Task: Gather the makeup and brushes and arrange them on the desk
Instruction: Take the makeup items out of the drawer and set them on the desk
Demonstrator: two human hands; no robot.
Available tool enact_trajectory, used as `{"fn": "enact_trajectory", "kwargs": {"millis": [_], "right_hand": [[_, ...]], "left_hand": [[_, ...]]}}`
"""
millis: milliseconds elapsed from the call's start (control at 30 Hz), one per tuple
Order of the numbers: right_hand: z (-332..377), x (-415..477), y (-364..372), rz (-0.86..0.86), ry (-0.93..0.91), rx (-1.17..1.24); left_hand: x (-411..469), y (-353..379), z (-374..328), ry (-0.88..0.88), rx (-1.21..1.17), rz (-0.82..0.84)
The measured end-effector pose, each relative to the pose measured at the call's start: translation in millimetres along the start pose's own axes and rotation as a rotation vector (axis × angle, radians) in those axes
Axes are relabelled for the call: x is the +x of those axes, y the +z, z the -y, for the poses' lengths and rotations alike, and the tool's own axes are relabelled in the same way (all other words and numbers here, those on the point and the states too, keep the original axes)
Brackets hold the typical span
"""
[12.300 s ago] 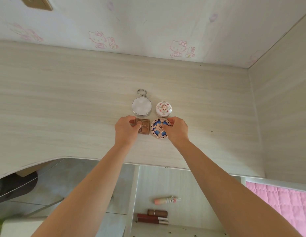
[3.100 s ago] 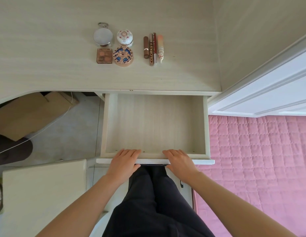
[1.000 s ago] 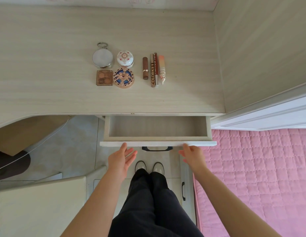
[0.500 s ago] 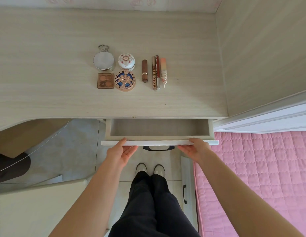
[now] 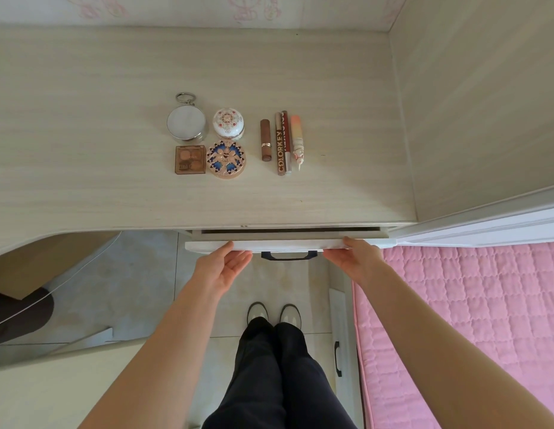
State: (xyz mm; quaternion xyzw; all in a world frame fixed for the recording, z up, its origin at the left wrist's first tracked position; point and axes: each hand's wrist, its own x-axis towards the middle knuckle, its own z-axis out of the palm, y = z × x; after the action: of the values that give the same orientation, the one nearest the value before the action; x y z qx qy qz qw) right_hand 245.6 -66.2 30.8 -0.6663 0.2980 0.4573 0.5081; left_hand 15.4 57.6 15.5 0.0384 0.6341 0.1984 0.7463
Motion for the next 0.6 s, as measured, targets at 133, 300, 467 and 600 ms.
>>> {"fn": "enact_trajectory", "kwargs": {"millis": [133,300,467,600], "right_hand": [[7.6,1.3,7.8,-0.002,0.0,-0.015],[13.2,3.6,14.5,-0.013,-0.022,-0.04],[14.6,4.7,16.8,-0.008,-0.023,-0.029],[19.7,8.0,24.4,0.014,-0.054,-0.04]], "left_hand": [[8.6,5.6,-5.9,0.012,0.028,0.001],[14.8,12.3,-14.7,0.017,0.1,-0.014],[15.3,16.3,-18.1,0.018,0.111,-0.023],[14.3,26.2,-21.6,0.032,0.091,0.023]]}}
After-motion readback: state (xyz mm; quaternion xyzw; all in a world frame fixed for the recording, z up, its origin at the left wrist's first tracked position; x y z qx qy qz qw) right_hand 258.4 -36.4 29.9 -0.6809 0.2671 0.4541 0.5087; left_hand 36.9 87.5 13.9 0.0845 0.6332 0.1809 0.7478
